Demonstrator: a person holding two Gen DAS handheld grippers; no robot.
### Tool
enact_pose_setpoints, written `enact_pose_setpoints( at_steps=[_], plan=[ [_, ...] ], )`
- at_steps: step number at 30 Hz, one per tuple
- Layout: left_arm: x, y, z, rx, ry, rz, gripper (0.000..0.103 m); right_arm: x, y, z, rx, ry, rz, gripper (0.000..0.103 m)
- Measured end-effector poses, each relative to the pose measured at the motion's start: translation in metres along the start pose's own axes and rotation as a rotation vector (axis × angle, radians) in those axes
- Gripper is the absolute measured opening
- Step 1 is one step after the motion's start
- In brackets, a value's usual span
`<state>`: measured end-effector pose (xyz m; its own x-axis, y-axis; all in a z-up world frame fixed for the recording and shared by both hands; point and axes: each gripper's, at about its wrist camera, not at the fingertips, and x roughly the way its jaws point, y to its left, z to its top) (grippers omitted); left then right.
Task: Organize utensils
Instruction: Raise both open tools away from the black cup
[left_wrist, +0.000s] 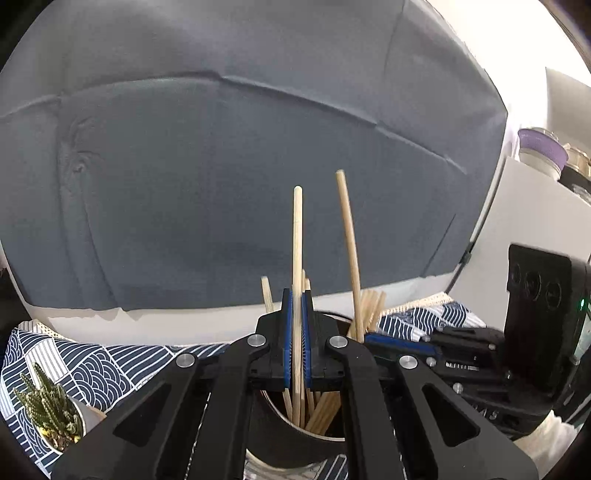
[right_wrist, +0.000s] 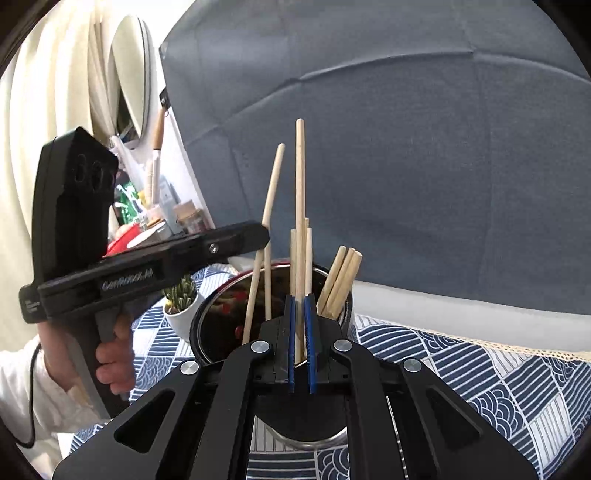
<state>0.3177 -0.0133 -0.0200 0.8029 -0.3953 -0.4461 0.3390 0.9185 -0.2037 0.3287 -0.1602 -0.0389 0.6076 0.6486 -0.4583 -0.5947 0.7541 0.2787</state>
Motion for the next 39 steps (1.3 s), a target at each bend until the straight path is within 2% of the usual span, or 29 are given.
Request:
enact_pose_setpoints(
  at_steps=[12,14,15,16,17,19,23,26,27,29,34,39],
  plan=[
    [-0.019,-0.003,-0.009,0.063,0.083,0.029,0.005,-0.009,0.013,0.0,-0.064,0.057,-0.062,0.006],
    [-0.024,-0.003,-0.011,0.069,0.094,0.038,0.009,-0.013,0.016,0.0,-0.074,0.068,-0.078,0.007],
    [-0.027,-0.002,-0.012,0.064,0.097,0.044,0.018,-0.015,0.017,0.0,-0.077,0.074,-0.084,0.007],
    [-0.031,-0.002,-0.012,0.057,0.102,0.039,0.027,-0.018,0.018,0.0,-0.081,0.079,-0.097,0.01],
    [-0.034,-0.001,-0.013,0.053,0.105,0.04,0.03,-0.021,0.019,-0.001,-0.081,0.085,-0.104,0.013],
    [-0.042,-0.001,-0.016,0.057,0.114,0.06,0.04,-0.028,0.022,-0.003,-0.079,0.101,-0.127,0.031],
    [-0.06,-0.005,-0.022,0.082,0.132,0.076,0.05,-0.044,0.03,-0.01,-0.067,0.115,-0.165,0.042],
    [-0.079,-0.008,-0.03,0.09,0.147,0.075,0.056,-0.058,0.04,-0.017,-0.064,0.121,-0.204,0.054],
    [-0.086,-0.01,-0.033,0.095,0.15,0.075,0.059,-0.063,0.042,-0.019,-0.061,0.121,-0.214,0.061],
    [-0.099,-0.012,-0.039,0.099,0.152,0.077,0.064,-0.074,0.049,-0.025,-0.058,0.124,-0.236,0.066],
    [-0.128,-0.015,-0.052,0.075,0.177,0.087,0.078,-0.105,0.068,-0.039,-0.033,0.116,-0.293,0.084],
    [-0.164,-0.02,-0.065,0.099,0.163,0.122,0.09,-0.14,0.09,-0.057,-0.008,0.105,-0.322,0.086]
  ],
)
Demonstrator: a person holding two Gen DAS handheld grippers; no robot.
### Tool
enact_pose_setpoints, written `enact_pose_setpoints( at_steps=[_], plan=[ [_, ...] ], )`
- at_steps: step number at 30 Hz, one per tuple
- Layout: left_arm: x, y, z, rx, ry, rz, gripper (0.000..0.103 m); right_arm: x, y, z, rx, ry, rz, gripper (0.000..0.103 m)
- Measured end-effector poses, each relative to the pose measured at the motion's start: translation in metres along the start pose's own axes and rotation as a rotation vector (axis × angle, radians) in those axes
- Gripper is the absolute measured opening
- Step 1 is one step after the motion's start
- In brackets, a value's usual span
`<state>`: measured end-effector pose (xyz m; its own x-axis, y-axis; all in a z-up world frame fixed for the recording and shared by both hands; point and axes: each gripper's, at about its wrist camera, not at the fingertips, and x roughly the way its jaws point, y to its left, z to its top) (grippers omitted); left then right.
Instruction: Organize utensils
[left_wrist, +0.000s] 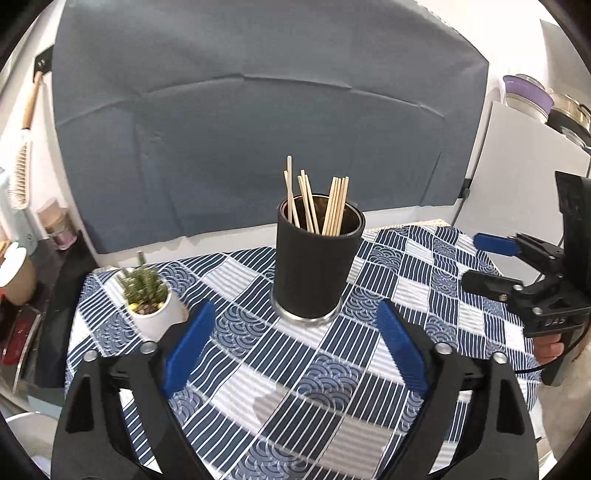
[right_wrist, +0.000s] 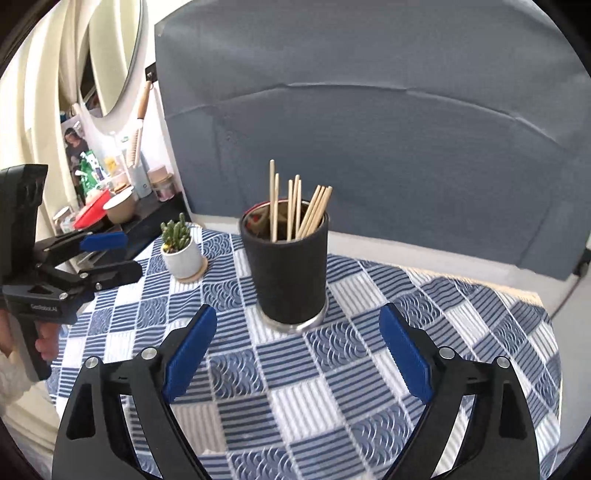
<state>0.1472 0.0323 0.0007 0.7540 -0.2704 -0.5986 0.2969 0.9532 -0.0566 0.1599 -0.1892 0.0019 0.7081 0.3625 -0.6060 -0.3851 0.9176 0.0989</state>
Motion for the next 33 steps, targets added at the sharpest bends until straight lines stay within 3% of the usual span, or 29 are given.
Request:
enact_pose_setpoints(
  at_steps=[8,10,14,20,25,30,33],
  plan=[
    [-0.049,0.001,-0.025,-0.002,-0.021,-0.019,0.097,-0.06,0.025,-0.036,0.041,-0.031,-0.083,0.09],
    [-0.061,0.0,-0.033,0.027,-0.017,-0.023,0.097,-0.076,0.032,-0.045,0.058,-0.056,-0.152,0.092],
    [-0.084,-0.003,-0.049,0.051,-0.015,0.032,0.097,-0.11,0.043,-0.062,0.1,-0.093,-0.194,0.094],
    [-0.129,0.0,-0.076,-0.044,0.005,0.089,0.097,-0.16,0.063,-0.074,0.127,-0.102,-0.173,0.095],
    [-0.165,-0.015,-0.093,-0.086,0.021,0.22,0.097,-0.198,0.085,-0.089,0.104,-0.126,-0.21,0.095],
    [-0.201,-0.039,-0.108,-0.168,0.005,0.204,0.097,-0.223,0.092,-0.11,0.171,-0.06,-0.217,0.095],
    [-0.212,-0.049,-0.116,-0.229,0.006,0.179,0.097,-0.236,0.098,-0.121,0.179,-0.064,-0.209,0.095]
  ],
)
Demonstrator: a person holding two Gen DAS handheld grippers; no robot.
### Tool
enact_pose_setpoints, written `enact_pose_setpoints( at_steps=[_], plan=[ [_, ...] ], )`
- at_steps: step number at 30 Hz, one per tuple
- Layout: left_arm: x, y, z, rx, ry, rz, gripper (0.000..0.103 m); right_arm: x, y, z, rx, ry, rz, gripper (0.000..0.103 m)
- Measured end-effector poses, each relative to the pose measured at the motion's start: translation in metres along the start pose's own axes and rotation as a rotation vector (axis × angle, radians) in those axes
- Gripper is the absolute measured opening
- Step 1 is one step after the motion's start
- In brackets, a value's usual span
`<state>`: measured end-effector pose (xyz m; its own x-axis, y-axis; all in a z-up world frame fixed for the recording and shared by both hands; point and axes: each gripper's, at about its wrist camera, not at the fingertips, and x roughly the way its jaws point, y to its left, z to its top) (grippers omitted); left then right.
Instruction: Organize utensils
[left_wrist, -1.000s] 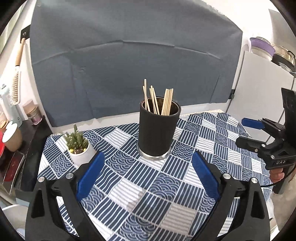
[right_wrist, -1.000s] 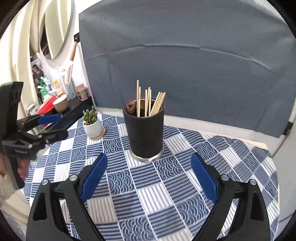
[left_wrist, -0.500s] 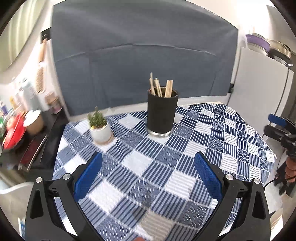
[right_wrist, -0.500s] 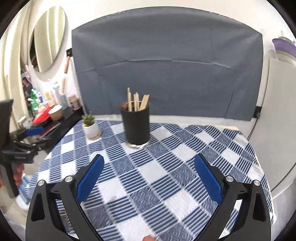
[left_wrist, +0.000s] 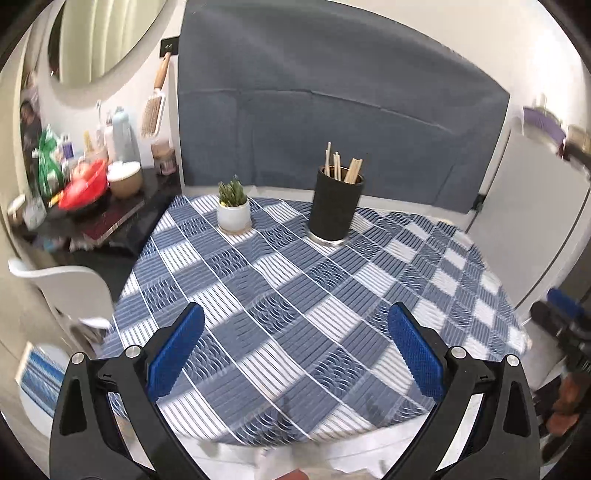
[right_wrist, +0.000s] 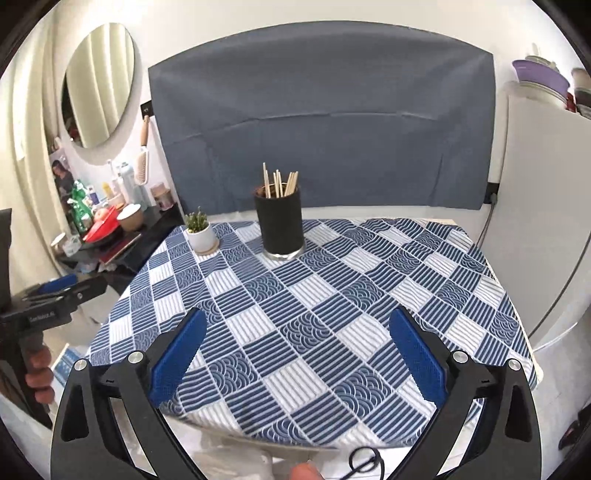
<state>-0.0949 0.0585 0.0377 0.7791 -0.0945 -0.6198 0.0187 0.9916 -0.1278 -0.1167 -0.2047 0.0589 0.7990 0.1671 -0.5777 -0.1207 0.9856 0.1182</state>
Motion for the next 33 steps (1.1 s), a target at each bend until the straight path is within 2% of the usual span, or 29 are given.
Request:
enact_pose_setpoints(
  at_steps=[2,4,11,18,25,33],
  plan=[
    [-0.008,-0.005,-0.006,-0.009,-0.017,0.009,0.097,-0.01,0.002,-0.006,-0.016,-0.011,-0.008,0.095],
    [-0.014,-0.012,-0.01,-0.006,-0.001,-0.002,0.097,-0.018,0.004,-0.007,-0.037,-0.017,-0.009,0.095],
    [-0.04,-0.037,-0.01,0.047,-0.038,0.025,0.097,-0.038,0.003,0.0,-0.066,-0.065,-0.007,0.095],
    [-0.041,-0.038,-0.015,0.077,0.012,0.056,0.097,-0.042,0.006,-0.004,-0.057,-0.051,-0.015,0.095],
    [-0.048,-0.035,-0.016,0.089,-0.001,0.088,0.097,-0.044,0.013,-0.003,-0.085,-0.061,-0.008,0.095],
    [-0.046,-0.035,-0.014,0.095,0.006,0.075,0.097,-0.042,0.017,-0.001,-0.09,-0.067,-0.006,0.095]
  ],
)
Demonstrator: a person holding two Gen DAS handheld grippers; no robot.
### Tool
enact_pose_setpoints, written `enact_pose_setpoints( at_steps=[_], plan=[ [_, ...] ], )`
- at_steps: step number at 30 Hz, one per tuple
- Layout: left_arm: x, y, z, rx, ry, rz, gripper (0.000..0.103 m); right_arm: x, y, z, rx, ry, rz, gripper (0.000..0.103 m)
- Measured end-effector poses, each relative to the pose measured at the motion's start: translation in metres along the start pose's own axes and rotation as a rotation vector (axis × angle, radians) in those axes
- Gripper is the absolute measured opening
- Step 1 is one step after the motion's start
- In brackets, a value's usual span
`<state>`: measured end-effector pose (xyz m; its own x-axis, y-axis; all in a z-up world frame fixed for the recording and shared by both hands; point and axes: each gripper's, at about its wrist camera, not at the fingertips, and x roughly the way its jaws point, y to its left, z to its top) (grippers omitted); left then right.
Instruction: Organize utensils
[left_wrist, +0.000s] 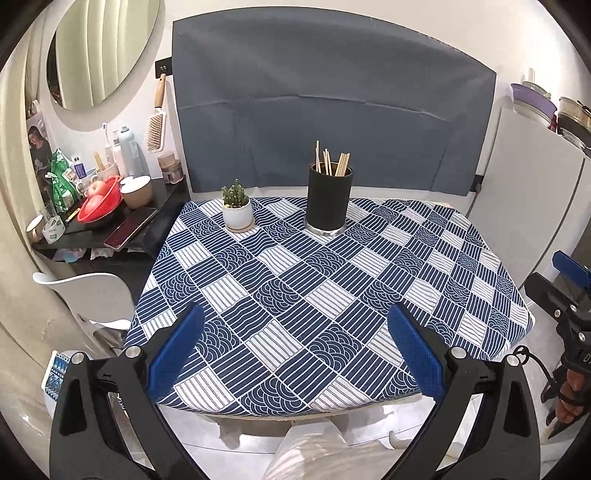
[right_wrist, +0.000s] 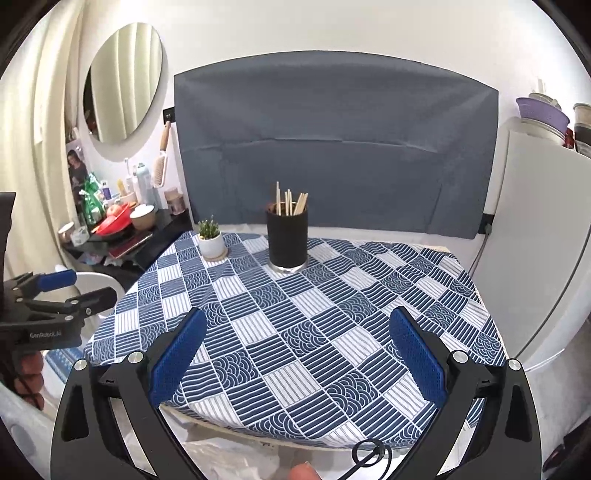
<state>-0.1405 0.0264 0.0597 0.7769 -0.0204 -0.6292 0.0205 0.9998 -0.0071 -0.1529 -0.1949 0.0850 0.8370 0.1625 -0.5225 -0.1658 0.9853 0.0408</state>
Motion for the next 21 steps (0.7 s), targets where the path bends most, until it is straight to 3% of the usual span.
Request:
enact_pose_setpoints(
  at_steps=[21],
  plan=[
    [0.0047,-0.008,0.0028,0.025,0.018,0.011,0.097,0.0076,-0.0029,-0.0002,-0.032,0.014,0.023,0.095]
  ],
)
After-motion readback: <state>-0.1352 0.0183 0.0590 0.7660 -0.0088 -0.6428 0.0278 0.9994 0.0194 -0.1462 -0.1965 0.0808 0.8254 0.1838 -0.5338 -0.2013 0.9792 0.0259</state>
